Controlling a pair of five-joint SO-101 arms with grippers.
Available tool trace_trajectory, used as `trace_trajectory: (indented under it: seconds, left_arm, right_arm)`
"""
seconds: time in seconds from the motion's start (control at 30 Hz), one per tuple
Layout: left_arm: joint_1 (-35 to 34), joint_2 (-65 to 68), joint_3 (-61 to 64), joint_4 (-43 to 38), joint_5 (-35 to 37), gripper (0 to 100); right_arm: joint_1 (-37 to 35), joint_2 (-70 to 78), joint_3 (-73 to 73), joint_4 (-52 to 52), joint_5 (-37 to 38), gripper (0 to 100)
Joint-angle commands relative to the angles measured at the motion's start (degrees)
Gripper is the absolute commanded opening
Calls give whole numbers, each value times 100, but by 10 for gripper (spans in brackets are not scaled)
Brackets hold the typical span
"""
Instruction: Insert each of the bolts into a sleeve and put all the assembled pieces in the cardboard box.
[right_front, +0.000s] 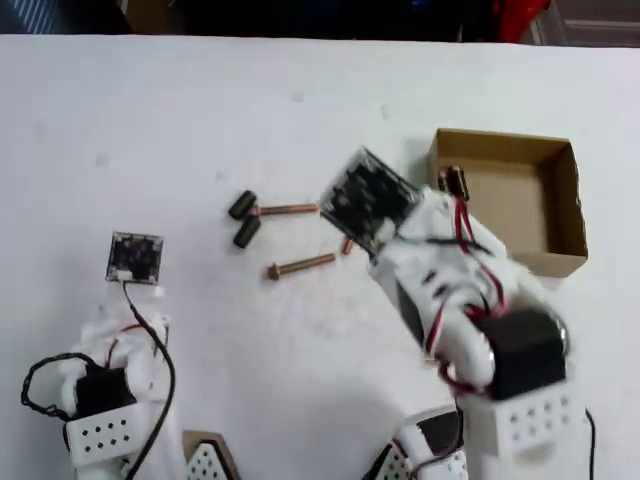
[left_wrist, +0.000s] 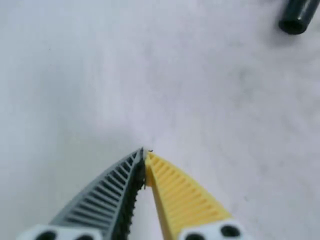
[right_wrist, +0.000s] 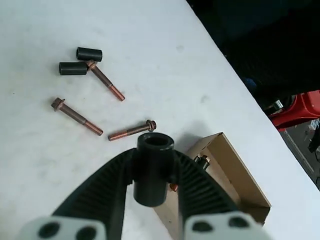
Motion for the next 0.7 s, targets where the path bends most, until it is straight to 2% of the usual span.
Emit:
trace_trajectory:
  seconds: [0.0,0.17,0.27,0.4,0.67]
  left_arm:
    - [145,-66,-79,-343,-97,20]
    - [673,-31,-185,-369,-255,20]
    - [919,-31,-527,-114,-246,20]
    - [1130,-31,-1064,273,-246,20]
    - [1587,13,-1793,765,-246,20]
  right_arm:
    - [207,-927,1055,-576,-70,16]
    - [409,-1991,2567,-1077,-105,16]
    - [637,-2554,3279,-1358,-519,16]
    - [778,-3292,3991,-1552,-756,16]
    - [769,-4611,4949,-1552,-756,16]
